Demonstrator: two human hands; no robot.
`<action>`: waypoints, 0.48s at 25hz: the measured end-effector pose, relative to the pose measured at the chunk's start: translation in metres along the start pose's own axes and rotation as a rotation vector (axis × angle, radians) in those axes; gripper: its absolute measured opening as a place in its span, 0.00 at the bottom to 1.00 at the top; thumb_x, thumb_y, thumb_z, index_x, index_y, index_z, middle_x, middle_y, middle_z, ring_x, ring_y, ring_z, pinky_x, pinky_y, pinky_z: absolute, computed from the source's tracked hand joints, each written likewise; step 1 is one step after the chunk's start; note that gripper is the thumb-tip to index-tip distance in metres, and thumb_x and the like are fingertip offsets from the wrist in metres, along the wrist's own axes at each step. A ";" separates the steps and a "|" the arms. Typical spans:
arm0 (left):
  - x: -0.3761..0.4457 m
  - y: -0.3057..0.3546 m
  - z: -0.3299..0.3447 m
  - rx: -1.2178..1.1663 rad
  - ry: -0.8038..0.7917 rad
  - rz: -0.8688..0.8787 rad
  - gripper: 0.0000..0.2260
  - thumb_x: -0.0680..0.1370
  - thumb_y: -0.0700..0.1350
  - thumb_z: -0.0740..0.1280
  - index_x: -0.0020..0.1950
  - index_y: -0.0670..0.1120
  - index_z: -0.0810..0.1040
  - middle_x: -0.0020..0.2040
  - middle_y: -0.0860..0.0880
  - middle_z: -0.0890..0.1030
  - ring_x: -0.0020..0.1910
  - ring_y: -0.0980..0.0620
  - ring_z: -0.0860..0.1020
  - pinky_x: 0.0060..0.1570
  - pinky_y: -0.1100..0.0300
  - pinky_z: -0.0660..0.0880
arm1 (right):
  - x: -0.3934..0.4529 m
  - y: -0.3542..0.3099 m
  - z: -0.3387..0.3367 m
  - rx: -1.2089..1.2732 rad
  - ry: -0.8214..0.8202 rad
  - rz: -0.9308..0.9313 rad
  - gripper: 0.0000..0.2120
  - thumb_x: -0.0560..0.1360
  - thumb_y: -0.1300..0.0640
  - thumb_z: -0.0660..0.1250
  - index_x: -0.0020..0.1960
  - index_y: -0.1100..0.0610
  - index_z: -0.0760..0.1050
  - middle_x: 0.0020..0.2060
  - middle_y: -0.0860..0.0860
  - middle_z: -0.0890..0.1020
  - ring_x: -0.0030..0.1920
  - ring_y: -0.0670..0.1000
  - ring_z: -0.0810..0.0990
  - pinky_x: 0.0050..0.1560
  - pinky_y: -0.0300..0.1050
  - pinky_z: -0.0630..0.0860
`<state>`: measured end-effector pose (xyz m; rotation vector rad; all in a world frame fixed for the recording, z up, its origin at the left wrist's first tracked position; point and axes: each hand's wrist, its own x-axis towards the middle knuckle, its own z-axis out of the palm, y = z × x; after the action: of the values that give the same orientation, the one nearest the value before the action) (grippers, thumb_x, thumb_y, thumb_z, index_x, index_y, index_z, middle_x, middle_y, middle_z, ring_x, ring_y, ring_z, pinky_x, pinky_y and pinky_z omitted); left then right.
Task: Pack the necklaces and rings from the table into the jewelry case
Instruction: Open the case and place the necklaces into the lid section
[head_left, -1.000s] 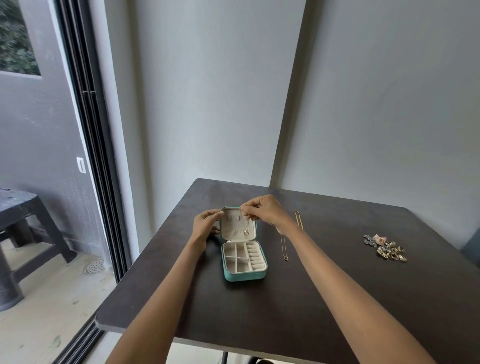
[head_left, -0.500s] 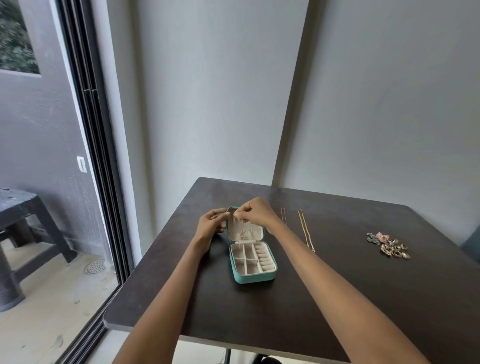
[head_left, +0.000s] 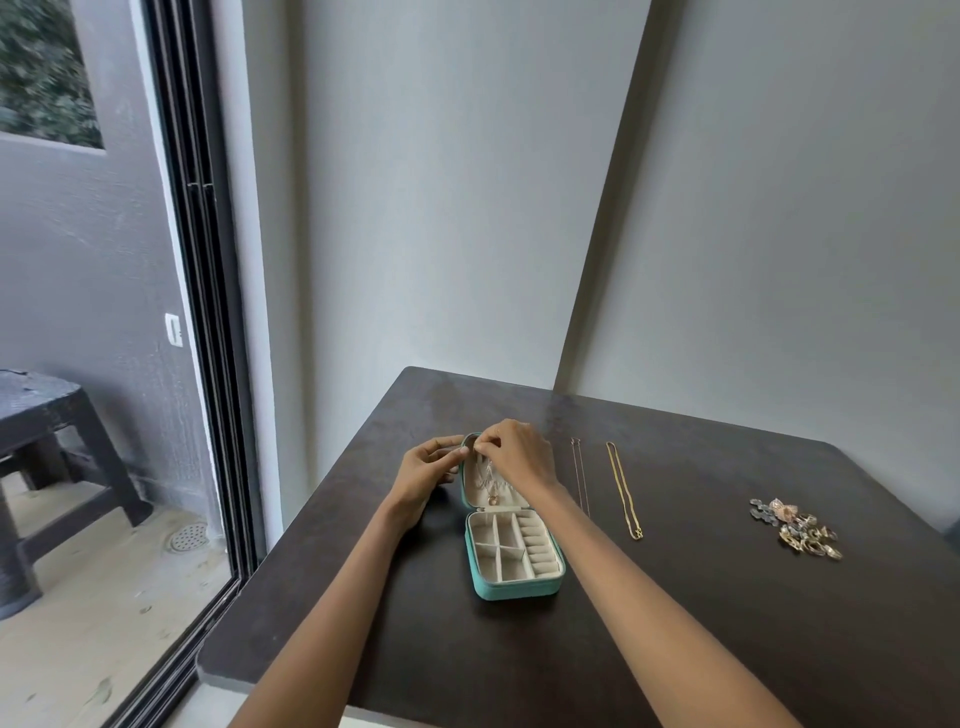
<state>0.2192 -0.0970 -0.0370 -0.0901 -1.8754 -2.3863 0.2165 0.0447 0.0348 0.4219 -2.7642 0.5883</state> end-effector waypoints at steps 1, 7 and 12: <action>0.000 0.000 -0.001 0.006 -0.010 0.004 0.08 0.75 0.40 0.70 0.53 0.45 0.81 0.45 0.49 0.84 0.38 0.59 0.77 0.40 0.65 0.70 | -0.001 0.001 0.002 -0.037 0.022 -0.044 0.08 0.75 0.54 0.65 0.44 0.53 0.82 0.47 0.51 0.83 0.52 0.54 0.78 0.46 0.47 0.73; -0.005 0.000 -0.001 0.021 -0.022 0.019 0.10 0.74 0.42 0.70 0.55 0.46 0.82 0.49 0.49 0.85 0.43 0.59 0.79 0.43 0.64 0.69 | -0.004 0.004 0.004 -0.345 0.153 -0.340 0.07 0.66 0.57 0.76 0.32 0.52 0.79 0.30 0.47 0.77 0.35 0.48 0.78 0.27 0.38 0.71; -0.008 0.003 0.000 0.044 -0.021 0.033 0.10 0.74 0.43 0.71 0.54 0.48 0.82 0.49 0.49 0.85 0.44 0.59 0.79 0.42 0.64 0.69 | -0.005 0.006 0.002 -0.320 0.174 -0.449 0.14 0.57 0.60 0.81 0.32 0.50 0.77 0.26 0.46 0.77 0.29 0.46 0.76 0.24 0.36 0.70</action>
<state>0.2272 -0.0979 -0.0347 -0.1419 -1.9196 -2.3306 0.2186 0.0503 0.0298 0.8353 -2.4207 0.0686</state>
